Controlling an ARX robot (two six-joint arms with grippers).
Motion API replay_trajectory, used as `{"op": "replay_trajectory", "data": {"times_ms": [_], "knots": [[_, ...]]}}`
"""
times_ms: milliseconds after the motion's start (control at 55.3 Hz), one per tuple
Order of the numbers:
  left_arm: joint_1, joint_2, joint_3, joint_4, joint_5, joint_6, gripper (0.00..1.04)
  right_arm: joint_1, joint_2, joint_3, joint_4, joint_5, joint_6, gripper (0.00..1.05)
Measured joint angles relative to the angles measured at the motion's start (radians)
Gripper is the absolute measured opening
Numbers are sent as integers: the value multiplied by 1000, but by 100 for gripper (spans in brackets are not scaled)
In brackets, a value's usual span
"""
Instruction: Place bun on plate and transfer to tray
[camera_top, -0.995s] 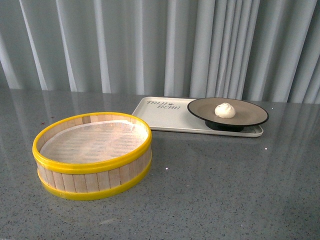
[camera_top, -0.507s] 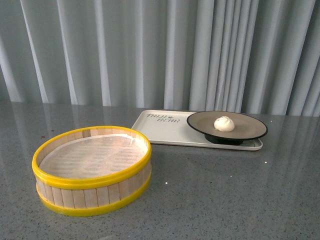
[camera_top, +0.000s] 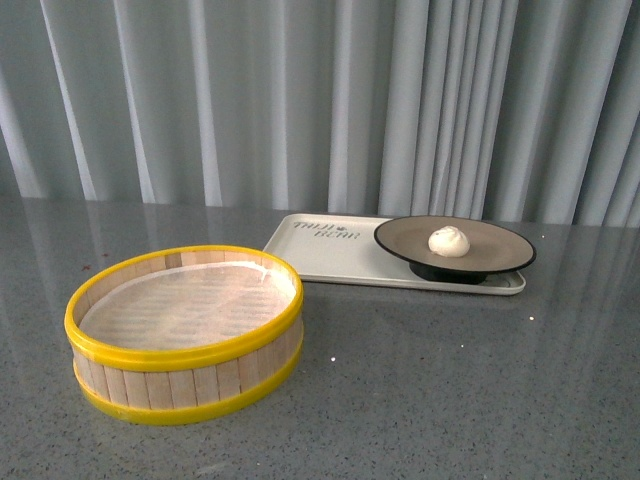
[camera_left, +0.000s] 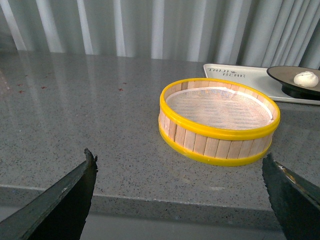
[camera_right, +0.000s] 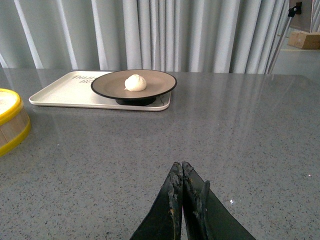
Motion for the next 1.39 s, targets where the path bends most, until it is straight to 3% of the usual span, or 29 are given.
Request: {"op": "replay_trajectory", "data": {"times_ms": [470,561,941,1122,1285,1393], "knots": [[0,0,0,0,0,0,98,0,-151,0,-151,0,0,2],[0,0,0,0,0,0,98,0,-290,1,-320,-2,-1,2],[0,0,0,0,0,0,98,0,-322,1,-327,-2,-2,2],[0,0,0,0,0,0,98,0,-322,1,-327,-2,-2,29],[0,0,0,0,0,0,98,0,-322,1,-327,-2,-2,67],[0,0,0,0,0,0,98,0,-322,1,-327,-2,-2,86]]}}
